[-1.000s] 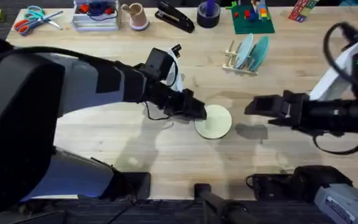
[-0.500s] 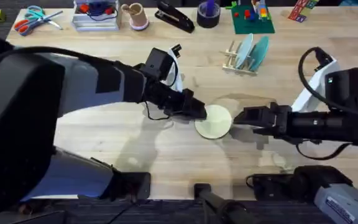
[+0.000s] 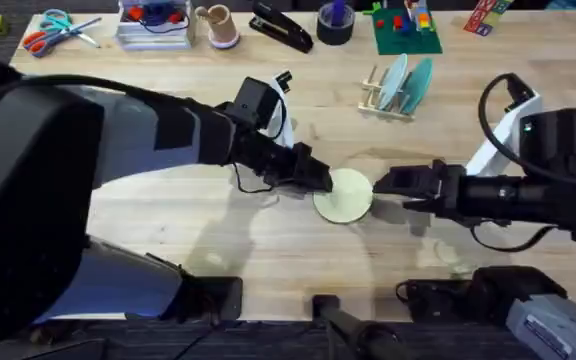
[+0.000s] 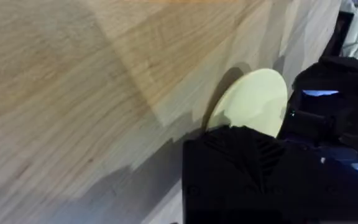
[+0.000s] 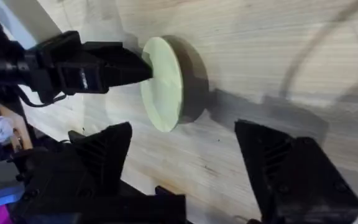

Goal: Pick up the plates from the table one by one and place each into a slot on the dish rack.

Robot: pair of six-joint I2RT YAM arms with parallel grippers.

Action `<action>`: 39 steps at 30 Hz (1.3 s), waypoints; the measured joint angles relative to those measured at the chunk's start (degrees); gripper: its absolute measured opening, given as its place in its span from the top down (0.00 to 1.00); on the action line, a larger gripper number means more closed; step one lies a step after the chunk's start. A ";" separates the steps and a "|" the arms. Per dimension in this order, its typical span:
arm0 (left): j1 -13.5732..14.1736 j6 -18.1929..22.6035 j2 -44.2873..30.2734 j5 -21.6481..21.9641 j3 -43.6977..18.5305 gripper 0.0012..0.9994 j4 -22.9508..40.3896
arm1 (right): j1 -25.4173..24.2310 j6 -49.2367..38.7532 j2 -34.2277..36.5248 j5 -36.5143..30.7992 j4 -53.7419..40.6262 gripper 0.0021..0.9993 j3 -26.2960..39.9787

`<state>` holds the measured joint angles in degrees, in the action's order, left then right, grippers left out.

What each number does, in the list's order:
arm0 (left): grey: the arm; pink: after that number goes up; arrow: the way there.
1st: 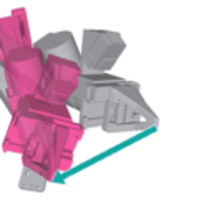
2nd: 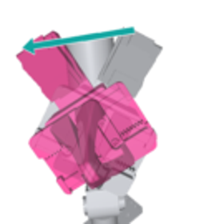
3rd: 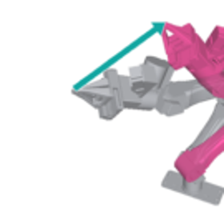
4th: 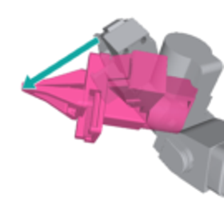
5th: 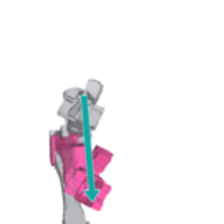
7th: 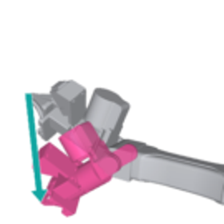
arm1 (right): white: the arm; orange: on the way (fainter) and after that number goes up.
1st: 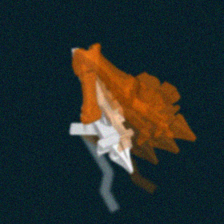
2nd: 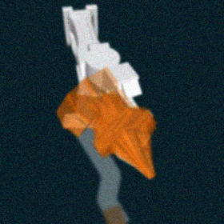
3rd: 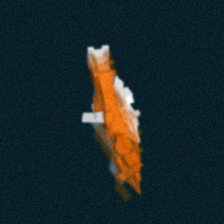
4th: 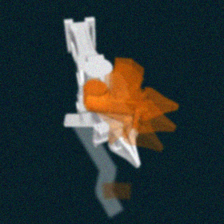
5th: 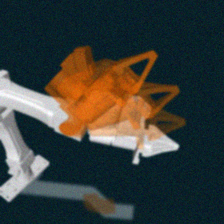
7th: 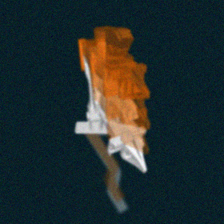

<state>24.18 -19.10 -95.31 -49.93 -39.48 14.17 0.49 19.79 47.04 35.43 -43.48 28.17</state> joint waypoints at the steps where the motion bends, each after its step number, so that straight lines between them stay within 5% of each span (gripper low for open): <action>1: 0.00 -0.01 0.00 0.00 0.00 0.96 0.00 | 0.30 0.17 0.67 0.01 0.53 0.00 -0.01; 17: 0.00 -0.01 0.00 0.00 0.00 0.96 0.00 | 6.19 1.97 17.02 0.06 14.22 0.01 -0.04; 39: 0.00 -0.01 0.00 0.00 0.00 0.96 0.00 | 12.47 8.98 21.57 0.81 23.10 0.05 0.54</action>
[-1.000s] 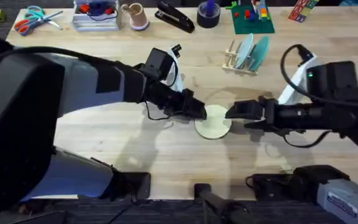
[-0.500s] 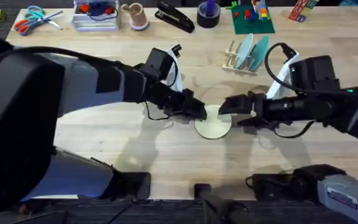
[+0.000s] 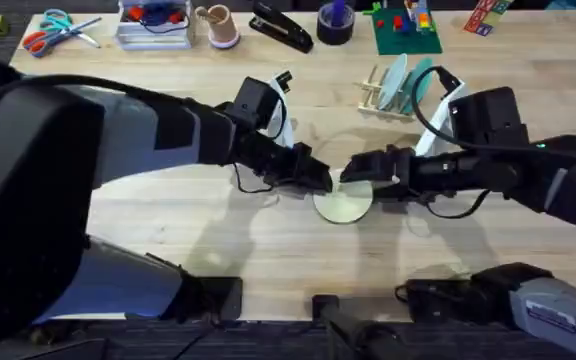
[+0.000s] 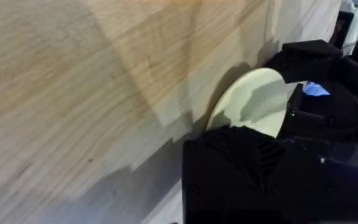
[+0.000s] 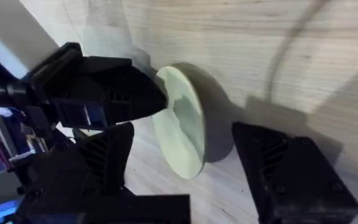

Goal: Pick up the plates from the table one by one and place each into a slot on the dish rack.

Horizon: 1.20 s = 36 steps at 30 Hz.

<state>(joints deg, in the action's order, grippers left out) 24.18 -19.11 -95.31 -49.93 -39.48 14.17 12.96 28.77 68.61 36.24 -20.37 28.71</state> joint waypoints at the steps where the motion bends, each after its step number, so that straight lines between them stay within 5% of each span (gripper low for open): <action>1: 0.00 0.00 0.00 0.00 0.00 0.96 0.00 | 0.31 0.01 0.01 -0.12 0.19 0.07 0.00; 10: 0.00 0.00 0.00 0.00 0.00 0.96 0.01 | 2.53 0.42 1.63 0.72 1.10 0.29 -0.33; 19: 0.00 0.00 0.00 0.00 0.00 0.96 0.18 | 2.75 0.90 1.63 1.04 0.57 0.67 -0.83; 23: -0.23 -0.02 0.00 -0.38 0.00 0.96 0.42 | 2.62 1.18 1.63 1.46 0.22 0.91 -1.07; 36: -0.44 -0.20 0.00 -0.63 -0.01 0.96 0.56 | 2.46 1.26 1.63 2.65 0.46 0.94 -1.07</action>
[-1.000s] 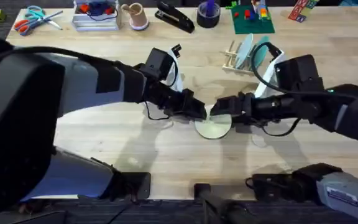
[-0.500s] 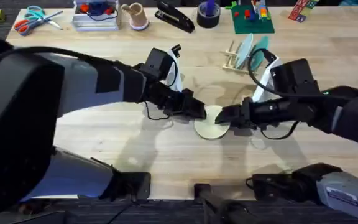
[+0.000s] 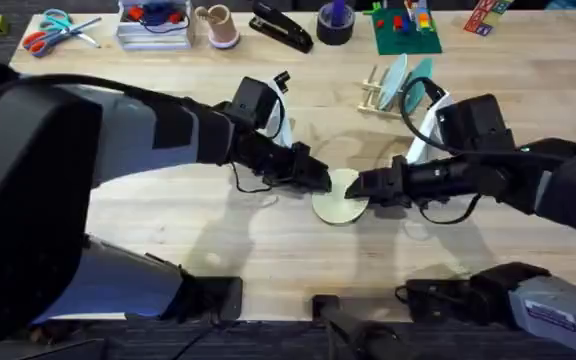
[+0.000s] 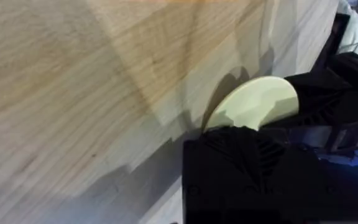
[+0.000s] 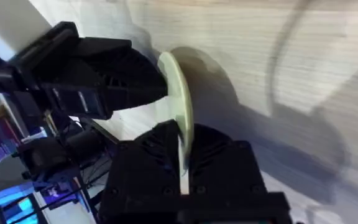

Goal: Pick up the plates from the table one by one and place each into a slot on the dish rack.

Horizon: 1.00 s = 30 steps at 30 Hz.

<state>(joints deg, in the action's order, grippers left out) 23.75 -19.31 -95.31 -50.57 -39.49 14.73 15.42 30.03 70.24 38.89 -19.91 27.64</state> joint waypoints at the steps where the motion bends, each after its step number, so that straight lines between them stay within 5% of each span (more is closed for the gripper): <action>1: 0.00 0.00 0.00 0.00 -0.07 0.96 0.08 | 0.00 -0.02 -0.02 0.01 -0.01 0.94 0.00; 8: 0.44 -0.01 1.29 1.34 -0.66 0.96 1.32 | 0.22 -1.73 -1.70 -1.66 -5.99 0.96 2.92; 16: 0.76 0.35 8.72 10.42 -4.58 0.96 7.83 | 0.44 -6.92 -3.21 -12.54 -22.25 0.97 14.28; 30: 0.76 10.30 13.62 32.06 -28.24 0.96 35.41 | 0.44 -13.24 -3.26 -31.18 -37.78 0.97 34.75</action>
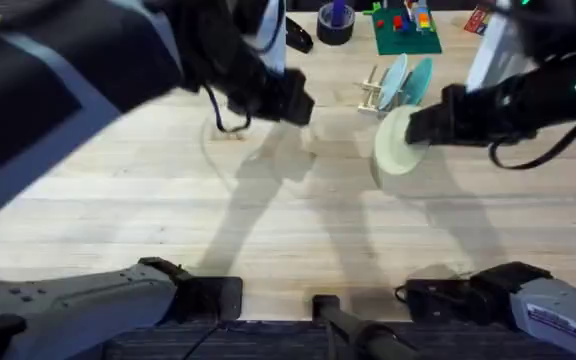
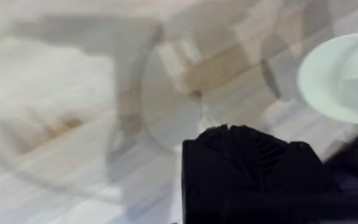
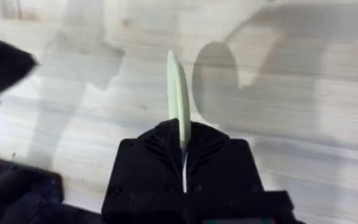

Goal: Pick up the plates from the table one by one and place each into a slot on the dish rack.

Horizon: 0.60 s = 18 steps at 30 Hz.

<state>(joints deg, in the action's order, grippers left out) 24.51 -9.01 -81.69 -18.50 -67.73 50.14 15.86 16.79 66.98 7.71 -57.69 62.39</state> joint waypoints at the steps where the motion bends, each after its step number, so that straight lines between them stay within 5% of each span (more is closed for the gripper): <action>1: 0.00 0.66 0.00 1.58 -1.76 0.96 0.90 | 0.00 -0.15 0.00 -1.33 -0.96 0.97 1.47; 11: 0.00 4.90 0.01 13.77 -13.11 0.96 6.46 | 0.00 -0.59 0.00 -11.85 -6.67 0.97 15.64; 18: 0.00 6.52 0.00 17.07 -15.83 0.96 7.07 | 0.00 -0.56 1.39 -14.98 -12.28 0.97 24.93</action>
<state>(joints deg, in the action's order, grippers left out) 24.51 -2.49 -81.69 -1.43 -83.56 57.20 15.86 16.23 68.37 -7.27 -69.98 87.32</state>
